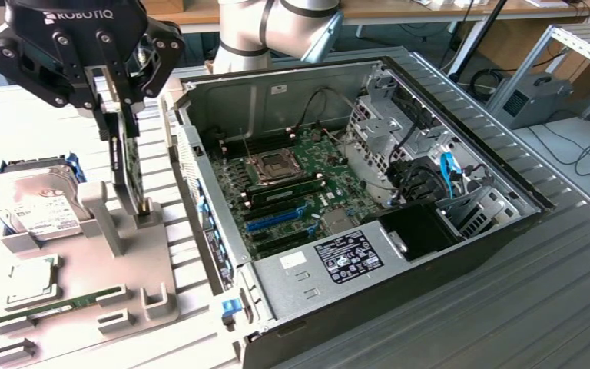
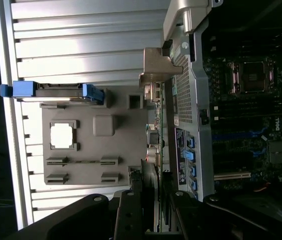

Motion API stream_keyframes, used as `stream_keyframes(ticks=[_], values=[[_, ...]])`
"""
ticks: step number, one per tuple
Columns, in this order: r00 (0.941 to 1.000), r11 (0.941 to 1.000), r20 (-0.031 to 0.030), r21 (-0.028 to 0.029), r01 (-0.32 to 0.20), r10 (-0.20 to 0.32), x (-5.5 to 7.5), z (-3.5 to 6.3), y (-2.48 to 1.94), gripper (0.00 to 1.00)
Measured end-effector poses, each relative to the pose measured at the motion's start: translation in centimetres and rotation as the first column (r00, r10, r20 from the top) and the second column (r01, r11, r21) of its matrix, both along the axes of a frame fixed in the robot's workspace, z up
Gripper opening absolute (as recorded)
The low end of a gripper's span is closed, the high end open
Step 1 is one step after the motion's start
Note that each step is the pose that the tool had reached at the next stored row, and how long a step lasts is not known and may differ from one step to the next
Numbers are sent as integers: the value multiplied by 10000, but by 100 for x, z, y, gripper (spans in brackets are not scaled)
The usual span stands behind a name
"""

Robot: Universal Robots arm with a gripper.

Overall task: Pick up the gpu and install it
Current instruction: 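Pick up the gpu and move the gpu toward the slot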

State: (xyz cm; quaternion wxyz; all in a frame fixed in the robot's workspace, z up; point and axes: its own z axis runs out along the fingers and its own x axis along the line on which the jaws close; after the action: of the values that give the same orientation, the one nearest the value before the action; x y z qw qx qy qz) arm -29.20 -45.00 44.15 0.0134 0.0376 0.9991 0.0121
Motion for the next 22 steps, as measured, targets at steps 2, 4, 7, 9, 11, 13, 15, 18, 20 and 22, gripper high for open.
stream_keyframes(ticks=[2, 4, 7, 9, 11, 13, 15, 18, 20, 22], values=[[10000, 10000, 0, -3, 1, -1, 4, -2, 0, 26], [10000, 10000, 0, -7, 1, -1, 7, -4, 0, 26], [10000, 10000, 0, -9, 1, -1, 13, -5, 0, 26], [10000, 10000, 0, -9, 1, -1, 15, -7, 0, 26], [10000, 10000, -1, -12, 1, -1, 16, -8, 0, 26], [10000, 10000, 0, -15, 1, -1, 16, -8, 0, 26], [10000, 10000, 0, -15, 1, -1, 28, -14, 0, 26], [10000, 10000, -1, -16, 1, -1, 41, -23, 0, 26], [10000, 10000, 0, -16, 1, -1, 44, -24, 0, 26], [10000, 10000, 0, -16, 1, -1, 46, -26, 0, 26]])
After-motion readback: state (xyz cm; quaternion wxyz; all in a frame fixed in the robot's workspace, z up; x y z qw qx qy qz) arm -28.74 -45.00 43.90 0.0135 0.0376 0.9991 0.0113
